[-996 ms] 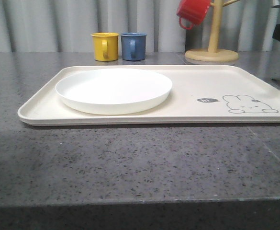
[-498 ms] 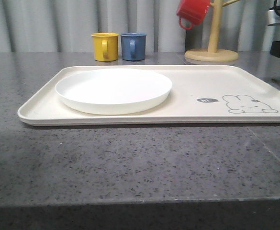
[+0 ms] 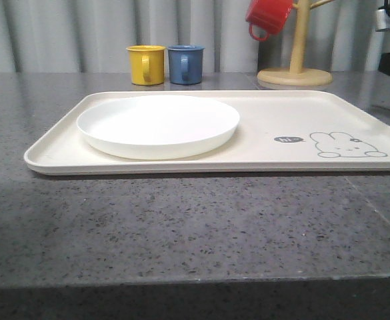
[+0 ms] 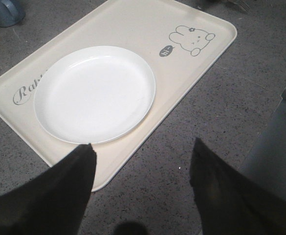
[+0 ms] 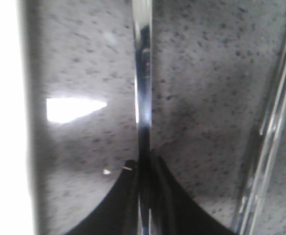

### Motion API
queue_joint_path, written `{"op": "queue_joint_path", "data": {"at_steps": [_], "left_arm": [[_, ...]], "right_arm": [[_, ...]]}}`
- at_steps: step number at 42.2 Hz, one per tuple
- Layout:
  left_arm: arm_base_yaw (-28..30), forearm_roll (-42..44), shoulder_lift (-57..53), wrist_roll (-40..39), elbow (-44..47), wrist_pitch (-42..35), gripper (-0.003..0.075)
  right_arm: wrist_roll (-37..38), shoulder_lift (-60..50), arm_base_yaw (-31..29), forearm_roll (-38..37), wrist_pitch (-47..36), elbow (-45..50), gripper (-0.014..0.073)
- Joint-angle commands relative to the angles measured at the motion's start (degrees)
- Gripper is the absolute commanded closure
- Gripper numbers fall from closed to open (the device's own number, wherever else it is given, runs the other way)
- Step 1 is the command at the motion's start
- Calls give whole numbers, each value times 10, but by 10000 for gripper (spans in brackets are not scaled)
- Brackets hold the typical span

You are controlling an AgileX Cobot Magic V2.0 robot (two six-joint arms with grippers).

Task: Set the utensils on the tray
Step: 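Grasp the fork from the table with the right gripper, then lower the fork onto the tray beside the plate and release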

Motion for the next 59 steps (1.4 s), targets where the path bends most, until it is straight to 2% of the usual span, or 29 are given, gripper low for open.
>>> {"op": "queue_joint_path", "data": {"at_steps": [1,12,24,33,41,51,55,59], "left_arm": [[-4,-3,-2,-6,-15,-43,300],[-4,-3,-2,-6,-15,-43,300],[-4,-3,-2,-6,-15,-43,300],[-4,-3,-2,-6,-15,-43,300],[-4,-3,-2,-6,-15,-43,300],[-4,-3,-2,-6,-15,-43,300],[-4,-3,-2,-6,-15,-43,300],[-4,-3,-2,-6,-15,-43,300]], "right_arm": [[-4,-63,16,30,-5,-16,598],[4,-77,130,79,37,-62,596],[110,7,216,46,70,-139,564],[252,60,223,34,47,-164,564],[271,65,223,34,17,-164,557],[272,65,223,34,1,-164,341],[272,65,223,34,-4,-164,302],[272,65,223,34,-7,-164,300]]}}
